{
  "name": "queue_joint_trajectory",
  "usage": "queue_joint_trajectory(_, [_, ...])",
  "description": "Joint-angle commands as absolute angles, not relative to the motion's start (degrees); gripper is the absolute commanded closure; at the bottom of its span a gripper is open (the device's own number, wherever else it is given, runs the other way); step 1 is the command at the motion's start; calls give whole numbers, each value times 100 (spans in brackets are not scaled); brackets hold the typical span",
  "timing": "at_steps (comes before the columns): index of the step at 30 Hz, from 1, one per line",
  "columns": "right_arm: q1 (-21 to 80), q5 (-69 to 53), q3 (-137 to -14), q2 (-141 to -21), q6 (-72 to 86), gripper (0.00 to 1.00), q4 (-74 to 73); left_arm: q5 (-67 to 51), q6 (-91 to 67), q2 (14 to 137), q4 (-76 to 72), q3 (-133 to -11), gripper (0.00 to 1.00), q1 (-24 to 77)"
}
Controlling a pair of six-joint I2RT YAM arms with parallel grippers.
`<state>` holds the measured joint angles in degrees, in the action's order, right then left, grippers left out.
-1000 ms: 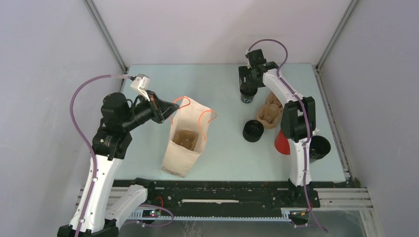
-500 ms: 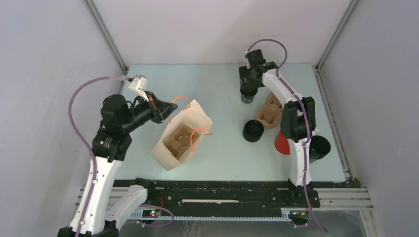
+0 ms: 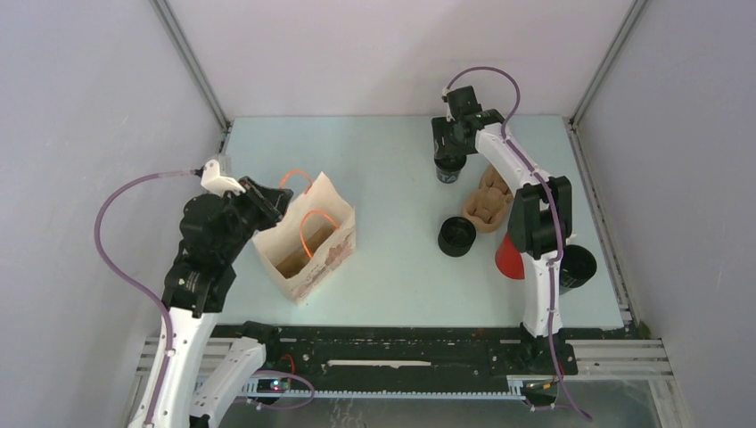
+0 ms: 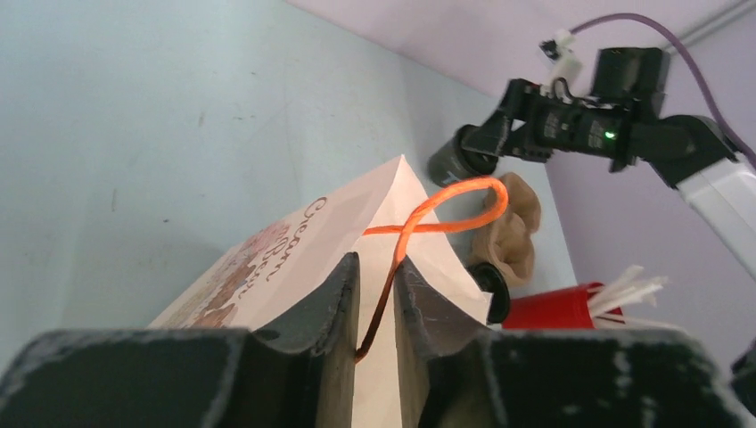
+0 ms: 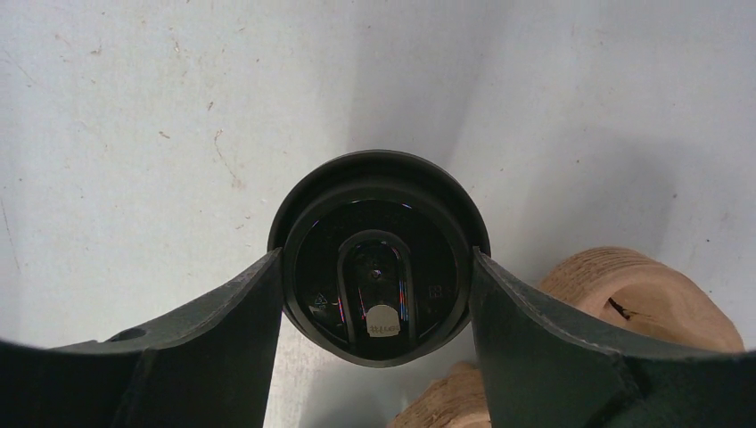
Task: Pack the takeout coffee
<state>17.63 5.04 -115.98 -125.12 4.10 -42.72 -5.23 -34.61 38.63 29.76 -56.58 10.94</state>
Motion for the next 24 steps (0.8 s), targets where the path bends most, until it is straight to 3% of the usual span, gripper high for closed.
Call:
queue_joint_trajectory(1, [1793,510,-11830,-12063,188,48,-4311,317,-3242,3725,3314,-5828,71,1047])
queue_joint_trajectory(4, [1793,527,-11836,-12026,168,49,-4330,685,-2845,3684,3683,-6091,62,1048])
queue_joint_trajectory(9, [1806,375,-11794,-11897,232,50,-4383,1016,-2193,3761,4030,-6641,33,1054])
queue_joint_trajectory(15, [1915,64,-11215,-11427,445,52,-4112,921,-1621,4389,4207,-7678,21,1052])
queue_joint_trajectory(18, [1916,-409,-10820,-11111,610,52,-3886,-168,-1067,4772,4089,-8112,11,1050])
queue_joint_trajectory(24, [1882,-1252,-10066,-10464,805,53,-3363,-1715,-287,6594,4849,-9740,0,1055])
